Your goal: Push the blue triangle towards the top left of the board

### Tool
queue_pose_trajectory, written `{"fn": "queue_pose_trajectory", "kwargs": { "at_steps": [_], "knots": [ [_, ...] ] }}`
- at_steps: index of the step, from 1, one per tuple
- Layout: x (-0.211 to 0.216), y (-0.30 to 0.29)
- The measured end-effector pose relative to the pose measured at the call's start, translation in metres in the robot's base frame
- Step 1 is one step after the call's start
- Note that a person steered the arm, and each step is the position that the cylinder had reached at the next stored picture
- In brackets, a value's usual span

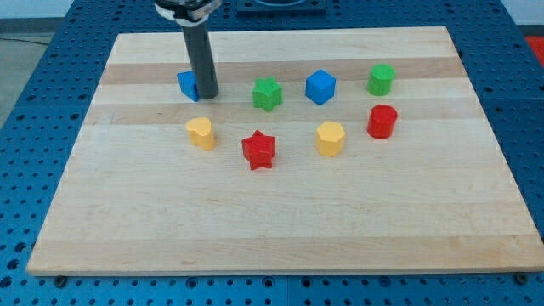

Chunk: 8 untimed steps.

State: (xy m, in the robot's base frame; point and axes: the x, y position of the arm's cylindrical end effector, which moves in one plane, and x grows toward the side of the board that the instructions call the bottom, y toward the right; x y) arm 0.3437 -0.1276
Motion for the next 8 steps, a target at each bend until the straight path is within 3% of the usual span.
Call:
{"fn": "queue_pose_trajectory", "kwargs": {
  "at_steps": [3, 6, 8],
  "knots": [
    [-0.008, -0.041],
    [-0.072, -0.06],
    [-0.09, -0.095]
  ]
}}
